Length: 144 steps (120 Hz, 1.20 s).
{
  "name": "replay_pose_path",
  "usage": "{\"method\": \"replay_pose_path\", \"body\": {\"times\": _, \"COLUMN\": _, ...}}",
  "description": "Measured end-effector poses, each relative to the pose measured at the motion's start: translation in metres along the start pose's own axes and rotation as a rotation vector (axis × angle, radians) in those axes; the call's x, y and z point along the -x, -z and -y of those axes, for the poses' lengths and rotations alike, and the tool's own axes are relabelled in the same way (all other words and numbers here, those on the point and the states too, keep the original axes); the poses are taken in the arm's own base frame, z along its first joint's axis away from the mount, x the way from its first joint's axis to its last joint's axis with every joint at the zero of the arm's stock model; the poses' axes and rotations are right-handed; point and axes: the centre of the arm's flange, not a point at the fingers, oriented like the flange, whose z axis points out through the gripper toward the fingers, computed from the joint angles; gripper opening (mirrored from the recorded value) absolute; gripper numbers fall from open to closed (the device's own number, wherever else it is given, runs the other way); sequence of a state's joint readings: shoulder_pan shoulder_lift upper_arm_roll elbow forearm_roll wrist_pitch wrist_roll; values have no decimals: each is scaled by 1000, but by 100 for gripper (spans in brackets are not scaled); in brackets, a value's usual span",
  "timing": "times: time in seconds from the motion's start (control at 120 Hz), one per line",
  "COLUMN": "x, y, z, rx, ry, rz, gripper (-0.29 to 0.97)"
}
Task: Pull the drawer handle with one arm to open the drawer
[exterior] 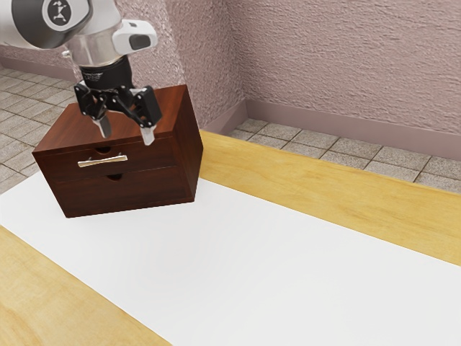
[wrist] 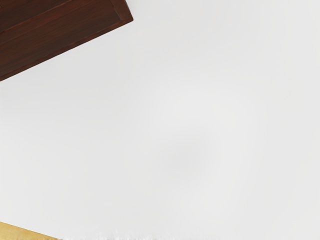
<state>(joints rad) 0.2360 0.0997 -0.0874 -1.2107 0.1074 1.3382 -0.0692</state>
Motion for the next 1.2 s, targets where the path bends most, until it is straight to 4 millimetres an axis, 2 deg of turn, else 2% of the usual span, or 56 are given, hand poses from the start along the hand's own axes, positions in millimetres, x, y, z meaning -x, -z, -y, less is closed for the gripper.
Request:
{"method": "replay_pose_path", "body": {"times": 0.133, "x": 1, "y": 3, "z": 1, "rx": 9, "ry": 7, "rz": -4, "gripper": 68}}
{"method": "replay_pose_path", "body": {"times": 0.15, "x": 6, "y": 18, "z": 4, "rx": 24, "ry": 14, "rz": -32, "gripper": 68}}
{"method": "replay_pose_path", "body": {"times": 0.192, "x": 26, "y": 73, "z": 20, "rx": 58, "ry": 43, "rz": -151, "gripper": 68}}
{"method": "replay_pose_path", "body": {"times": 0.217, "x": 37, "y": 97, "z": 29, "rx": 72, "ry": 59, "rz": -206, "gripper": 68}}
{"method": "replay_pose_path", "body": {"times": 0.25, "x": 48, "y": 118, "z": 38, "rx": 85, "ry": 77, "rz": -254, "gripper": 68}}
{"method": "replay_pose_path", "body": {"times": 0.317, "x": 66, "y": 142, "z": 50, "rx": 100, "ry": 100, "rz": -309, "gripper": 68}}
{"method": "replay_pose_path", "body": {"times": 0.392, "x": 72, "y": 148, "z": 57, "rx": 106, "ry": 116, "rz": -324, "gripper": 68}}
{"method": "replay_pose_path", "body": {"times": 0.567, "x": 67, "y": 142, "z": 68, "rx": 109, "ry": 143, "rz": -312, "gripper": 68}}
{"method": "replay_pose_path", "body": {"times": 0.675, "x": 59, "y": 126, "z": 66, "rx": 110, "ry": 144, "rz": -270, "gripper": 68}}
{"method": "replay_pose_path", "body": {"times": 0.758, "x": 68, "y": 92, "z": 54, "rx": 117, "ry": 137, "rz": -176, "gripper": 68}}
{"method": "replay_pose_path", "body": {"times": 0.783, "x": 76, "y": 77, "z": 42, "rx": 119, "ry": 120, "rz": -142, "gripper": 68}}
{"method": "replay_pose_path", "body": {"times": 0.825, "x": 91, "y": 56, "z": 4, "rx": 126, "ry": 52, "rz": -99, "gripper": 68}}
{"method": "replay_pose_path", "body": {"times": 0.85, "x": 101, "y": 43, "z": -12, "rx": 127, "ry": 25, "rz": -75, "gripper": 68}}
{"method": "replay_pose_path", "body": {"times": 0.908, "x": 128, "y": 13, "z": -30, "rx": 162, "ry": 2, "rz": -14, "gripper": 68}}
{"method": "replay_pose_path", "body": {"times": 0.958, "x": 138, "y": -1, "z": -38, "rx": 216, "ry": -6, "rz": 17, "gripper": 68}}
{"method": "replay_pose_path", "body": {"times": 1.067, "x": 136, "y": -25, "z": -57, "rx": 177, "ry": -122, "rz": 31, "gripper": 68}}
{"method": "replay_pose_path", "body": {"times": 1.133, "x": 125, "y": -41, "z": -53, "rx": 115, "ry": -212, "rz": 21, "gripper": 68}}
{"method": "replay_pose_path", "body": {"times": 1.2, "x": 119, "y": -67, "z": -47, "rx": 66, "ry": -307, "rz": 0, "gripper": 68}}
